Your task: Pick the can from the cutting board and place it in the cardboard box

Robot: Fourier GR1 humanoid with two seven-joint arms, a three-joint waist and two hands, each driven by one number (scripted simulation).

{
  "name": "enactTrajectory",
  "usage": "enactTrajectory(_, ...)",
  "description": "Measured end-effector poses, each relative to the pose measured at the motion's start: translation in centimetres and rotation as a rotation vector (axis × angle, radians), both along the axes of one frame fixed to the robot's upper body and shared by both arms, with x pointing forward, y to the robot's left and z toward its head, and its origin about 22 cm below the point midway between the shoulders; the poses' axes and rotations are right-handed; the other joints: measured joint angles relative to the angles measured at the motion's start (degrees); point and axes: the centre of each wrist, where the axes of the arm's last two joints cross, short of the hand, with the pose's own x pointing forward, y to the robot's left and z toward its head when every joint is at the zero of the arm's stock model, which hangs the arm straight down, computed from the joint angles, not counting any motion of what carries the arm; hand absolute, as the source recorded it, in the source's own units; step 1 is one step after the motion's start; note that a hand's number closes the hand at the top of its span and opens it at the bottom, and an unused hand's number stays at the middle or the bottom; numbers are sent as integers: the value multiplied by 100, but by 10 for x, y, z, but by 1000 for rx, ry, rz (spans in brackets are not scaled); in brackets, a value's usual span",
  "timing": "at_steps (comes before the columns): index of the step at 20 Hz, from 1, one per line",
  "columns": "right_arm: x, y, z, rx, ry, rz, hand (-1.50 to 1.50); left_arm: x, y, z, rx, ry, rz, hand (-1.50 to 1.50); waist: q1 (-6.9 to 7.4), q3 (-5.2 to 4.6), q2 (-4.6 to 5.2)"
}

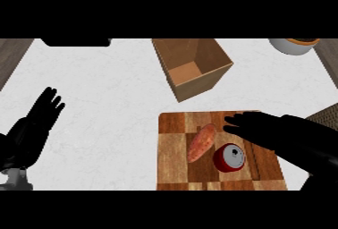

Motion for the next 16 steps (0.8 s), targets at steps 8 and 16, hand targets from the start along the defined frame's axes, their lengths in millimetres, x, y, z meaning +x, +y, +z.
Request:
enactTrajectory(8, 10, 11, -8, -99, 36, -19, -150, 3, 0, 4, -1, -7, 1, 0, -9, 4, 5)
enactTrajectory(16, 11, 11, -25, -86, 42, -6, -150, 1, 4, 2, 0, -6, -2, 0, -24, 7, 5)
